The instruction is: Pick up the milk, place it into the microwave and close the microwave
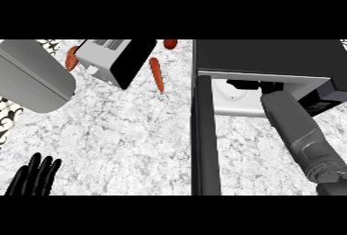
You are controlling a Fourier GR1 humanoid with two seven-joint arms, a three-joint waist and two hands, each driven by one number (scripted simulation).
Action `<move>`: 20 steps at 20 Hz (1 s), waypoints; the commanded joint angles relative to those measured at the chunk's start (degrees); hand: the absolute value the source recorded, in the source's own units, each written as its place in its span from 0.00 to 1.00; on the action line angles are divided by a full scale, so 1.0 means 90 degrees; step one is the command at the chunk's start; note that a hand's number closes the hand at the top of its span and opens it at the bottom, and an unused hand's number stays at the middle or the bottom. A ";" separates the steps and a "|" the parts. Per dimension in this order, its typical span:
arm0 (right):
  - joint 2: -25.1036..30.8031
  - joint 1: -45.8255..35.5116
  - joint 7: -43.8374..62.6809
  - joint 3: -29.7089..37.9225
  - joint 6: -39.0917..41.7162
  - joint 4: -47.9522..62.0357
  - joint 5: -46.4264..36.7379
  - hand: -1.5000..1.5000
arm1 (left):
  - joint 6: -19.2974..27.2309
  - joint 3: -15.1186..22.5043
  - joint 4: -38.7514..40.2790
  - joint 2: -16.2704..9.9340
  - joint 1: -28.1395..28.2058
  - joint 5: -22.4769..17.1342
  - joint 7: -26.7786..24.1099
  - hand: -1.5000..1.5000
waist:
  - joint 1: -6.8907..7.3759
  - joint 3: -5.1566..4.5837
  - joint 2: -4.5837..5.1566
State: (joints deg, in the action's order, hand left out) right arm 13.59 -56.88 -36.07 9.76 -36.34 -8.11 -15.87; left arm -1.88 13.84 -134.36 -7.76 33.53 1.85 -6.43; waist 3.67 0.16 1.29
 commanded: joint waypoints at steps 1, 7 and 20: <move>0.0080 0.0125 -0.0285 0.0166 -0.0066 -0.0056 0.0117 0.00 | 0.0094 -0.0073 0.0078 0.0025 -0.0327 0.0105 0.0290 0.00 | -0.0079 0.0000 0.0003; 0.0463 -0.0065 -0.0193 0.0295 0.0141 -0.0109 0.0211 0.00 | 0.0015 0.0034 -0.0073 0.0017 0.0021 0.0082 0.0102 0.00 | -0.0077 -0.0007 -0.0039; 0.0635 0.0689 -0.0844 0.0701 0.1942 -0.0476 0.0809 0.00 | 0.0076 0.0368 -0.0254 0.0092 0.0702 0.0237 -0.0310 0.00 | -0.0249 -0.0014 -0.0131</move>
State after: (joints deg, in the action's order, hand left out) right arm 13.97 -54.53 -40.29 13.87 -25.08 -10.85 -11.05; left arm -0.63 17.75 -135.53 -6.35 36.87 5.37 -7.02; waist 3.55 -0.43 0.73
